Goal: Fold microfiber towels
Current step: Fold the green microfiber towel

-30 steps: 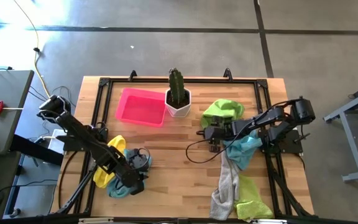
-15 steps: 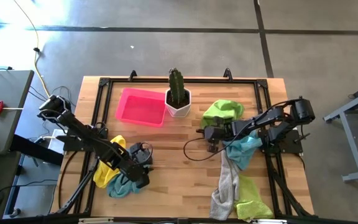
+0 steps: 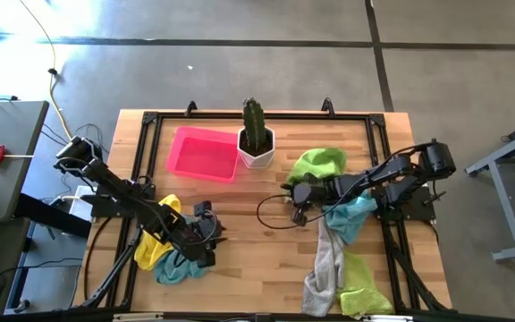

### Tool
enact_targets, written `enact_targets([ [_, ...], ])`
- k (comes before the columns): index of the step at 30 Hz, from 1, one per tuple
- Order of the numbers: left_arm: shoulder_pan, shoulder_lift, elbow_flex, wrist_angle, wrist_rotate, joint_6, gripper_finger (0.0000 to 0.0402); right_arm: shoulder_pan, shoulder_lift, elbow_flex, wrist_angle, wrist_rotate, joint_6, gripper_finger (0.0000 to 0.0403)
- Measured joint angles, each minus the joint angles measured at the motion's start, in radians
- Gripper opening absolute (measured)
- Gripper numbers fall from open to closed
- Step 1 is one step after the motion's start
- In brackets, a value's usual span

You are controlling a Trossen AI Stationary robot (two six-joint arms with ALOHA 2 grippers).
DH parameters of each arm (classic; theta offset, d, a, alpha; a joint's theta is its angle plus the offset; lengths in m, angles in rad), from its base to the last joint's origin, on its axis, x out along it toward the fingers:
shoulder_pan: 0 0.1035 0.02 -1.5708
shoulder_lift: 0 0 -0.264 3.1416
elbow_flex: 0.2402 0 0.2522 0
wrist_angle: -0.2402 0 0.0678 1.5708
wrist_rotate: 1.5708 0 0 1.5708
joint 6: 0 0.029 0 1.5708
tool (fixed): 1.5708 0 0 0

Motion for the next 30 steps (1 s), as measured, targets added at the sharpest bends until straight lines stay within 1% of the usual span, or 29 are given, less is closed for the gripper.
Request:
enact_targets([
  [4,0.000,0.000,0.000,0.041,-0.072,0.087,0.0119,0.016,-0.014,0.000,0.103,-0.047,0.066,0.0002],
  [9,0.007,0.000,0.000,0.108,-0.144,0.216,0.0119,0.034,-0.036,0.000,0.248,-0.051,0.109,0.0001],
  [12,0.017,0.000,0.000,0.147,-0.168,0.254,0.0119,0.040,-0.051,0.000,0.331,-0.052,0.137,0.0001],
  [15,0.030,0.000,0.000,0.180,-0.182,0.263,0.0119,0.041,-0.067,0.000,0.426,-0.074,0.171,0.0001],
  [20,0.058,0.000,0.000,0.240,-0.184,0.296,0.0119,0.042,-0.088,0.000,0.610,-0.134,0.171,0.0000],
  [22,0.073,0.000,0.000,0.271,-0.186,0.298,0.0119,0.041,-0.096,0.001,0.655,-0.133,0.159,0.0000],
  [27,0.120,0.001,0.000,0.352,-0.187,0.296,0.0119,0.022,-0.107,0.001,0.692,-0.099,0.100,0.0000],
  [30,0.151,0.017,-0.001,0.399,-0.186,0.246,0.0119,0.014,-0.105,0.001,0.723,-0.075,0.057,0.0000],
])
